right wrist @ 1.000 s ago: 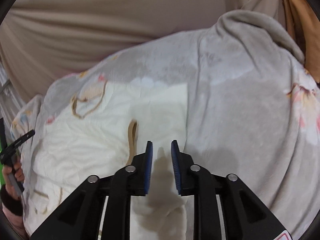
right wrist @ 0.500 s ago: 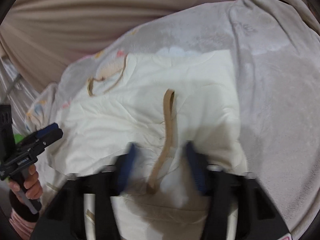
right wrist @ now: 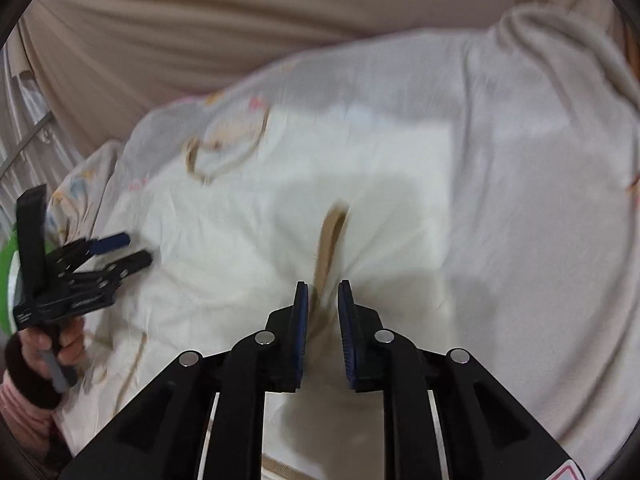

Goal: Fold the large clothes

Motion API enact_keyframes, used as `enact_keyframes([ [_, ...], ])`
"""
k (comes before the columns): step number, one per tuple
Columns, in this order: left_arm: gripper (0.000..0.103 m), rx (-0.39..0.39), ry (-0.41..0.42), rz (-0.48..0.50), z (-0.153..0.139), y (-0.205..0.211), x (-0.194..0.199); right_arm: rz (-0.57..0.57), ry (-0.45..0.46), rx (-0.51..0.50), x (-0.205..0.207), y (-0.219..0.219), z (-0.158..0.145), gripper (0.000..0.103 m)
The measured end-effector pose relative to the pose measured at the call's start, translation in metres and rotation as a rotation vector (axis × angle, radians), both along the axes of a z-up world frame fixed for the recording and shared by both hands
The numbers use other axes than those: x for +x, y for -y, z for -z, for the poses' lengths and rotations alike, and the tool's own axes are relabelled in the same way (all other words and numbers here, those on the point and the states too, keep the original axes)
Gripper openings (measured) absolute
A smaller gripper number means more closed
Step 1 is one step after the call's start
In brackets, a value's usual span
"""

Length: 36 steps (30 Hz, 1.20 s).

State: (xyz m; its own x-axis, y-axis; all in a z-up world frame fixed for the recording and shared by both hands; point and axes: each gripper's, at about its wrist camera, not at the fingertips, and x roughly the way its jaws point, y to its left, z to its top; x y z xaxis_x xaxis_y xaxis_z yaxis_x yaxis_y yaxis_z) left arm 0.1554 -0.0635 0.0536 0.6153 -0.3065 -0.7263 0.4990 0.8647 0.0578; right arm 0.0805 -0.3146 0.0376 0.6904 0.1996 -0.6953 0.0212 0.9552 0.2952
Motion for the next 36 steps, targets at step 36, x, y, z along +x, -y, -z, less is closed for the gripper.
enact_keyframes([
  [36, 0.08, 0.091, 0.034, -0.228, 0.047, -0.085, 0.014, -0.08, -0.11, -0.016, 0.01, -0.029, 0.051, 0.002],
])
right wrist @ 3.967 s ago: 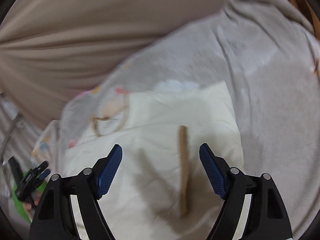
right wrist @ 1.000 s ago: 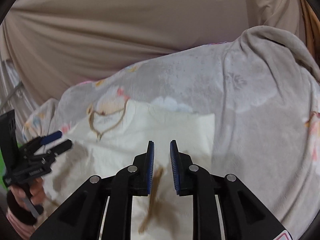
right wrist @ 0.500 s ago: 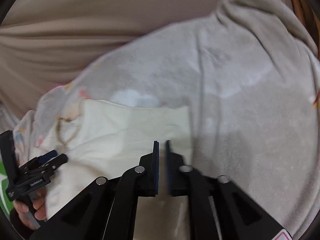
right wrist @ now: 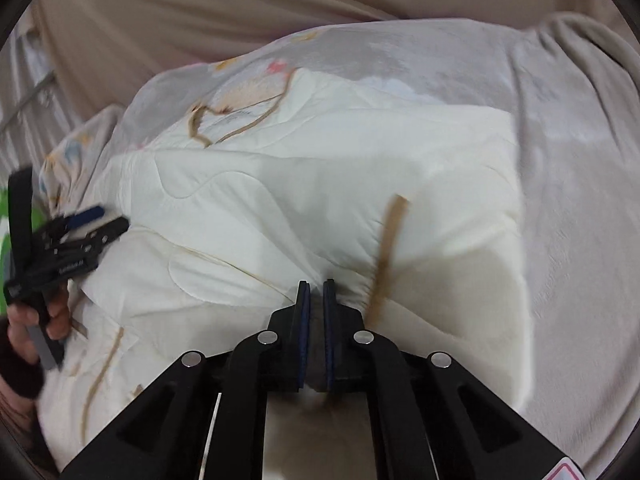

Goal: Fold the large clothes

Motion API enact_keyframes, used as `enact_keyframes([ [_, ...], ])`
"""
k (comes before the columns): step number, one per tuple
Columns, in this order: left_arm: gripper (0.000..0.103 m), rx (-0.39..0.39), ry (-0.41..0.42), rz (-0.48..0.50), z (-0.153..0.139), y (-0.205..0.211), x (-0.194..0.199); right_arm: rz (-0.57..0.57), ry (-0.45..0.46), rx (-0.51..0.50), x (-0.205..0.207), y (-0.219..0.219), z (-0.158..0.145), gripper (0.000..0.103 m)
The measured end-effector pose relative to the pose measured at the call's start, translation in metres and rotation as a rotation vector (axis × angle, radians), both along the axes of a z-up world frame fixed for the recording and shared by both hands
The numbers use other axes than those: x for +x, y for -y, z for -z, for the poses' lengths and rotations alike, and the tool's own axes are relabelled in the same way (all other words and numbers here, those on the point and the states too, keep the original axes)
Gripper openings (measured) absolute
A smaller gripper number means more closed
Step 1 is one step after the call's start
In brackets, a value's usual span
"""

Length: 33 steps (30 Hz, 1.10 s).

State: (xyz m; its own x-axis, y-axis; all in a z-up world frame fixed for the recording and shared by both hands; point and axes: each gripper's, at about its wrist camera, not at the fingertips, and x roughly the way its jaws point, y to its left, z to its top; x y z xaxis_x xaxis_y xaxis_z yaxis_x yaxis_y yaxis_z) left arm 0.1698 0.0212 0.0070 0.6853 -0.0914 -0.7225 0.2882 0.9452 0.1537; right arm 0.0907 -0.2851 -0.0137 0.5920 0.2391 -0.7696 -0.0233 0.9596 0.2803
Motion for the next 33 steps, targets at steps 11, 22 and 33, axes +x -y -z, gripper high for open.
enact_keyframes([
  [11, 0.086, -0.299, -0.139, -0.132, -0.019, -0.146, -0.143, 0.175, 0.1, 0.118, -0.216, 0.057, -0.026, 0.059],
  [22, 0.086, -0.669, -0.352, -0.17, 0.034, -0.211, -0.239, 0.129, 0.08, 0.389, -0.33, 0.022, 0.017, 0.073],
  [33, 0.015, -0.657, -0.237, -0.089, 0.009, -0.199, -0.255, 0.134, 0.204, 0.413, -0.324, 0.001, 0.014, 0.007],
])
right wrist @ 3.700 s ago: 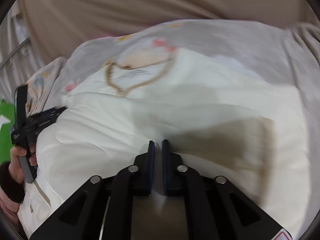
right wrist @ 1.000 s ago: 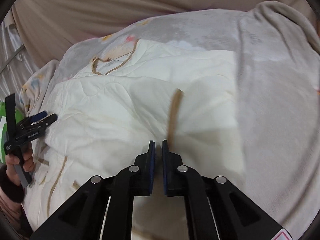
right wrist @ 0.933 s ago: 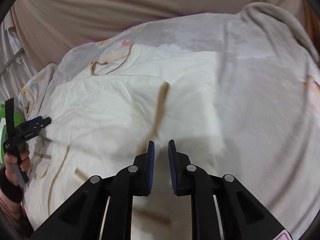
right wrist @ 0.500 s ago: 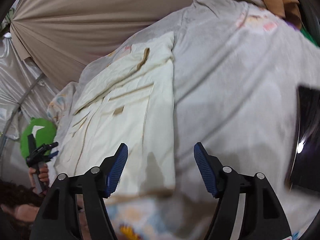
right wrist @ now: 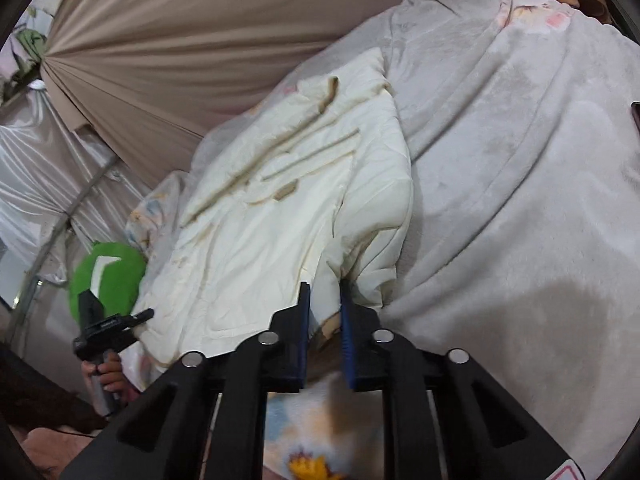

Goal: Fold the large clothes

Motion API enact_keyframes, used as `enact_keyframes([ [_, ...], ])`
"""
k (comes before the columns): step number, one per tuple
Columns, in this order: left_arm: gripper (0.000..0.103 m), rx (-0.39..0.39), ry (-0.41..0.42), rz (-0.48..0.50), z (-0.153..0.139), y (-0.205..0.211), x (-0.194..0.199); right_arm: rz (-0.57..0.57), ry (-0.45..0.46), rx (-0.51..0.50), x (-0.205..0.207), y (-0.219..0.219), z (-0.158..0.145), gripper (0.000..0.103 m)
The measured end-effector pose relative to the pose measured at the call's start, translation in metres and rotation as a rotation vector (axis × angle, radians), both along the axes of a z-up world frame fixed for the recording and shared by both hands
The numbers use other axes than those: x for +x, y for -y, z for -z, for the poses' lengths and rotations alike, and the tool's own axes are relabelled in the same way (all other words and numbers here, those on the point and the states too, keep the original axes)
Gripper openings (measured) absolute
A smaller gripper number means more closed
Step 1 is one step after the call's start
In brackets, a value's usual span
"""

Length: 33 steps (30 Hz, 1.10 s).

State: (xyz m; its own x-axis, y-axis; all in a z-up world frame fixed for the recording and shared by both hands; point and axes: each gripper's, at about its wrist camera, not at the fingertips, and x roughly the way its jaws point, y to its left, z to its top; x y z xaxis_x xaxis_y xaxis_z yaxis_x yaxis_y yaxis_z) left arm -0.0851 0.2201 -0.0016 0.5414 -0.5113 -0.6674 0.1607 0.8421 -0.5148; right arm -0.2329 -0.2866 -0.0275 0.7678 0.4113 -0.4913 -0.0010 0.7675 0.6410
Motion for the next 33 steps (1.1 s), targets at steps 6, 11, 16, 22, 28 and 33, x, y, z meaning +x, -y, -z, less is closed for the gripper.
enact_keyframes([
  [6, 0.012, -0.142, 0.33, 0.036, -0.078, -0.013, -0.06, 0.007, 0.296, -0.031, -0.053, 0.004, -0.058, 0.005],
  [11, 0.012, -0.207, 0.495, 0.009, -0.13, -0.021, -0.077, 0.038, 0.515, -0.005, -0.078, 0.012, -0.111, 0.004],
  [16, 0.013, -0.135, 0.479, -0.029, -0.159, 0.01, -0.008, 0.105, 0.53, -0.027, -0.013, 0.025, -0.149, 0.004],
  [22, 0.013, 0.084, 0.312, -0.137, -0.139, 0.072, 0.136, 0.168, 0.324, -0.027, 0.145, 0.046, -0.141, 0.004],
  [28, 0.016, 0.25, 0.02, -0.103, -0.037, 0.097, 0.251, 0.197, -0.013, -0.086, 0.27, 0.057, -0.058, 0.004],
  [33, 0.016, 0.282, 0.06, -0.071, -0.011, 0.104, 0.257, 0.178, -0.149, -0.098, 0.302, 0.058, -0.002, 0.001],
])
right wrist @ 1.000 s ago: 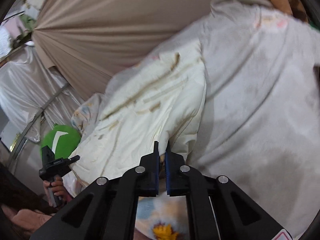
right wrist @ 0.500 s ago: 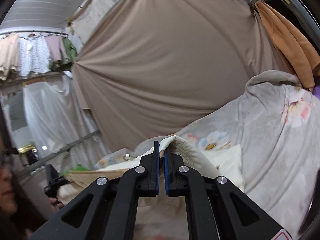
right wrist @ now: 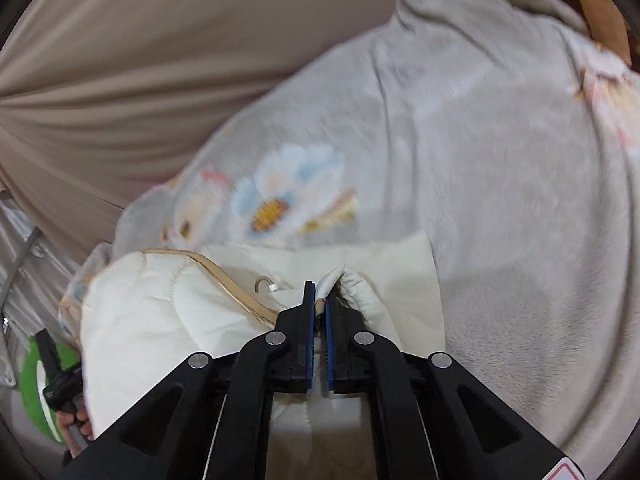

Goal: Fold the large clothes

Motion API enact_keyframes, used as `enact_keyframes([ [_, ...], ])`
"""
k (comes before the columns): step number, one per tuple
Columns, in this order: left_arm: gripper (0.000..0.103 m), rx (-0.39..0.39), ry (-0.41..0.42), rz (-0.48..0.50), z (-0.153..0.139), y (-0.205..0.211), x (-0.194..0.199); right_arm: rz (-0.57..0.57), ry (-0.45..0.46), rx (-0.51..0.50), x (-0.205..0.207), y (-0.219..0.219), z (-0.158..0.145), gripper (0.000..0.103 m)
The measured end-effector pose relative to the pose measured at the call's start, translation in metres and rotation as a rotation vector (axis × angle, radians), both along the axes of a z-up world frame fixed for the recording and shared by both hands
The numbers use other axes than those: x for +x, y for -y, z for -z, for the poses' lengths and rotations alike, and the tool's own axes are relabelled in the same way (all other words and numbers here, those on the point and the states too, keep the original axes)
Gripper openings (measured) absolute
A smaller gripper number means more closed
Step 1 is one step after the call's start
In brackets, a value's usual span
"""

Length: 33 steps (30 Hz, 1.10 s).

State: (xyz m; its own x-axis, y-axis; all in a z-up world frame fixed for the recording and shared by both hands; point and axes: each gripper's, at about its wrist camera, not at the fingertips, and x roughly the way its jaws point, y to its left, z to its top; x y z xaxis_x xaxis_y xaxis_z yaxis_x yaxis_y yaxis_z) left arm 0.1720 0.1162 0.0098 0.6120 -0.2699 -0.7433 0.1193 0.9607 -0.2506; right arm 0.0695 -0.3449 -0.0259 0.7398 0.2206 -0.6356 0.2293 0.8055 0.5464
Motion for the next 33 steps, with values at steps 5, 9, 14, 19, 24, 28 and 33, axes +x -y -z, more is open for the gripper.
enact_keyframes([
  [5, 0.017, -0.086, 0.061, 0.009, 0.006, -0.006, -0.008, -0.021, 0.033, -0.019, -0.006, -0.004, -0.005, 0.005],
  [9, 0.03, -0.188, 0.093, 0.021, -0.019, -0.024, -0.027, -0.006, 0.126, 0.008, -0.034, 0.003, -0.029, 0.027],
  [14, 0.08, -0.261, 0.216, 0.058, -0.066, -0.049, -0.071, 0.02, 0.249, -0.02, -0.076, 0.008, -0.064, 0.069],
  [19, 0.087, -0.201, 0.217, 0.019, -0.066, -0.042, -0.07, -0.038, 0.121, -0.033, -0.059, -0.005, -0.046, 0.073],
  [24, 0.033, -0.091, -0.012, 0.003, -0.018, -0.025, -0.031, -0.102, 0.059, -0.176, -0.046, -0.035, -0.042, 0.014],
  [28, 0.005, -0.147, 0.124, 0.036, -0.058, -0.039, -0.072, -0.179, 0.383, -0.089, -0.109, -0.04, -0.105, 0.01],
  [33, 0.003, -0.162, 0.337, 0.046, -0.117, -0.058, -0.141, -0.219, 0.64, -0.091, -0.175, -0.041, -0.143, 0.009],
])
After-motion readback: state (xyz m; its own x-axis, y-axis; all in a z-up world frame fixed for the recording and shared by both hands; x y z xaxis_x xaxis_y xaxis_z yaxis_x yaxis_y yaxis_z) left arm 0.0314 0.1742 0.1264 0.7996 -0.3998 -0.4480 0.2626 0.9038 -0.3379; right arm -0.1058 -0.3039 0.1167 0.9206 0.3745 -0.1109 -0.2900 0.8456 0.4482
